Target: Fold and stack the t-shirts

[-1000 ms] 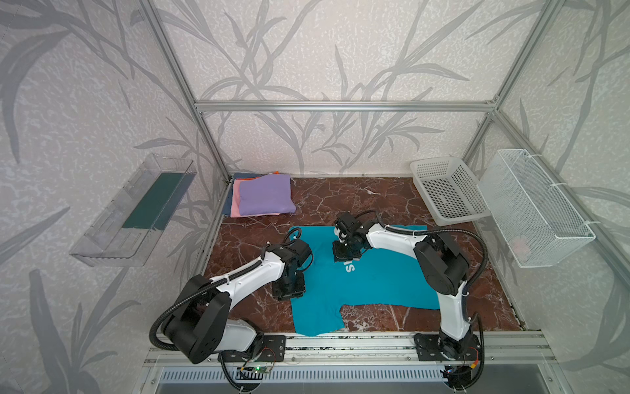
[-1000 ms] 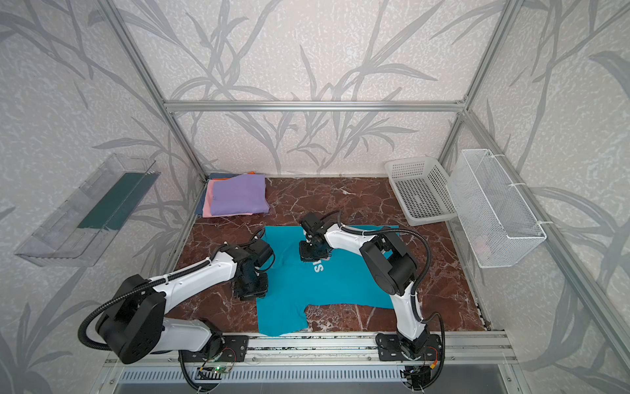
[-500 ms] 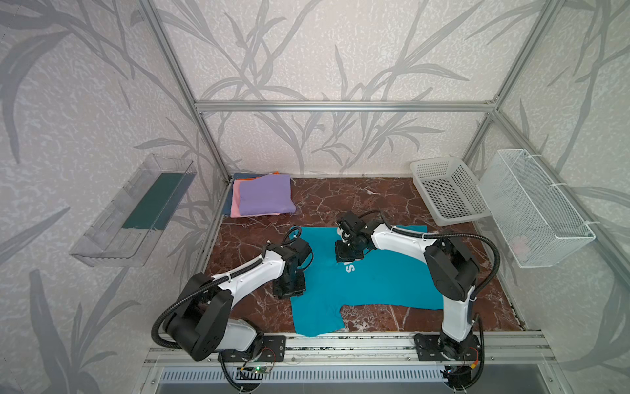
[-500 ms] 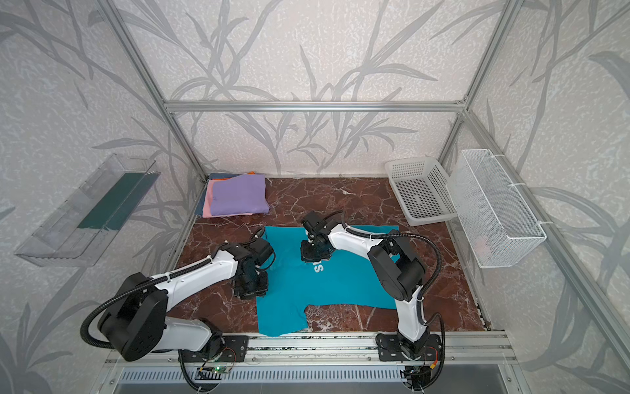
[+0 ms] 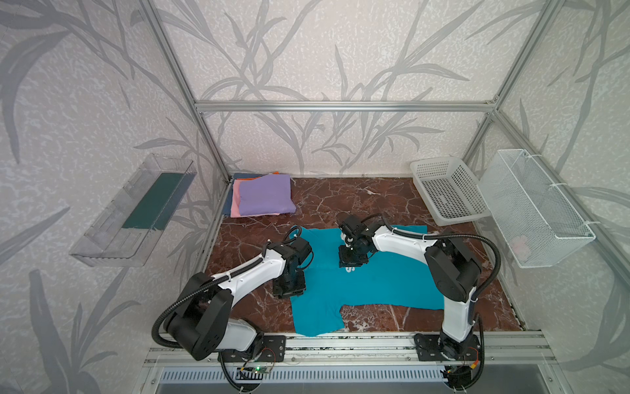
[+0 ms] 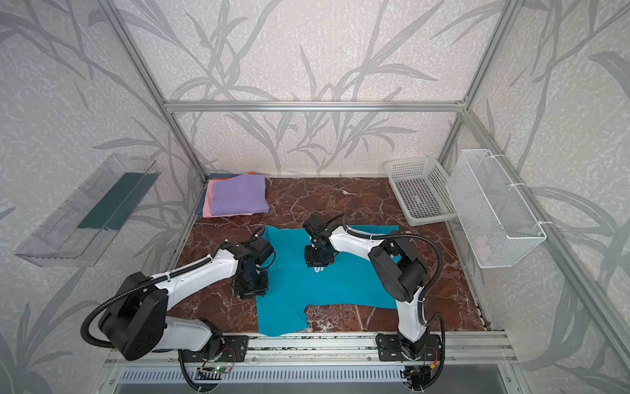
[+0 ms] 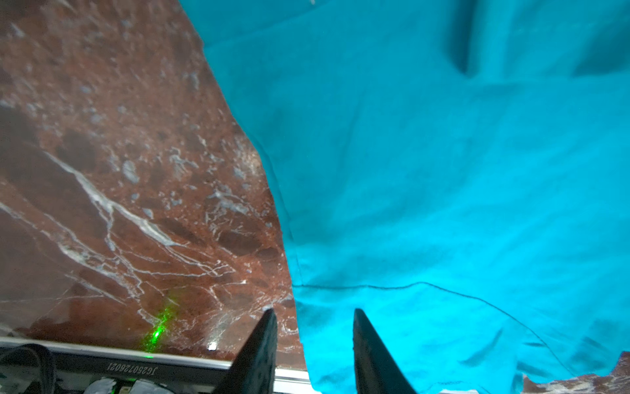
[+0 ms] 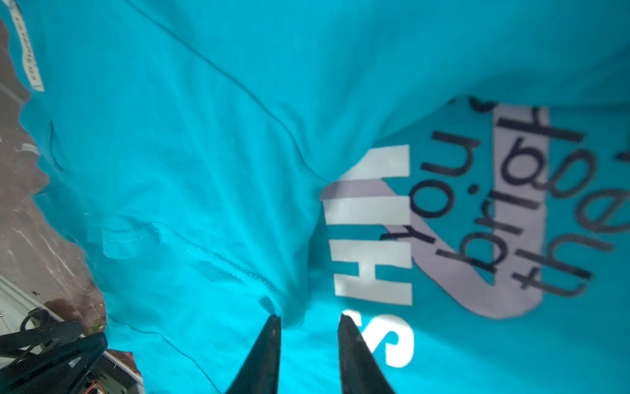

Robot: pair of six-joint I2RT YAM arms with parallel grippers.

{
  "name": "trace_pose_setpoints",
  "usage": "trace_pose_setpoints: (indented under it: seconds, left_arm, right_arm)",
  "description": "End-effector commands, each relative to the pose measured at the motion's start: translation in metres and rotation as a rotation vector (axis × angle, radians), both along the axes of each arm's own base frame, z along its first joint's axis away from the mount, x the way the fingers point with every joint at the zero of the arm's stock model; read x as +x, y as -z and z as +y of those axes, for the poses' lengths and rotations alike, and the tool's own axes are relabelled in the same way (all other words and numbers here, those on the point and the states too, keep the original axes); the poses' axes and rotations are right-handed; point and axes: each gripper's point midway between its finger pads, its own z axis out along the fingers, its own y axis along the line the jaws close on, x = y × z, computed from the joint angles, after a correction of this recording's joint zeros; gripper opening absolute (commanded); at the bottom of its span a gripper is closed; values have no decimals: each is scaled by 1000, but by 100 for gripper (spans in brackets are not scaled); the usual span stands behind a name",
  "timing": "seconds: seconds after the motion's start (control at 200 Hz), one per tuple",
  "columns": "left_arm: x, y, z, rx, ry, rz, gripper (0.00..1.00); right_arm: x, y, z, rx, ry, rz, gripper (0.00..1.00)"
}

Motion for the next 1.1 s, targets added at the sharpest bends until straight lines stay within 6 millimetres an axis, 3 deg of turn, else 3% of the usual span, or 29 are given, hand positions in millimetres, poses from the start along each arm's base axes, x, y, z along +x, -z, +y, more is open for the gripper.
trace_pose_setpoints:
  seconds: [0.0,0.125,0.305,0.43,0.545,0.685,0.805,0.89,1.095]
  left_arm:
    - [7,-15,7,37,-1,-22,39]
    - [50,-45,9,43,-7,-140,40]
    - [151,-87,13,-23,-150,-371,43]
    - [215,-84,-4,-91,-183,-483,43]
    - [246,-69,-21,-136,-187,-431,43]
    - [267,-51,-28,-139,-182,-412,40]
    - [267,-28,-21,-98,-190,-360,13]
    - [263,-14,-13,-86,-211,-338,5]
    - [254,24,17,-42,-273,-269,2]
  right_arm:
    - [4,-16,-7,-43,-36,-50,33]
    - [16,-27,-17,-61,-42,-92,33]
    - [54,-40,-29,-48,0,-155,31]
    - [81,-34,-29,-37,16,-158,22]
    - [102,-25,-24,-30,26,-159,9]
    - [120,-15,-17,-54,15,-167,2]
    - [127,8,-19,-81,21,-117,0]
    - [131,23,-21,-91,34,-89,0]
    - [149,43,-27,-94,69,-63,0]
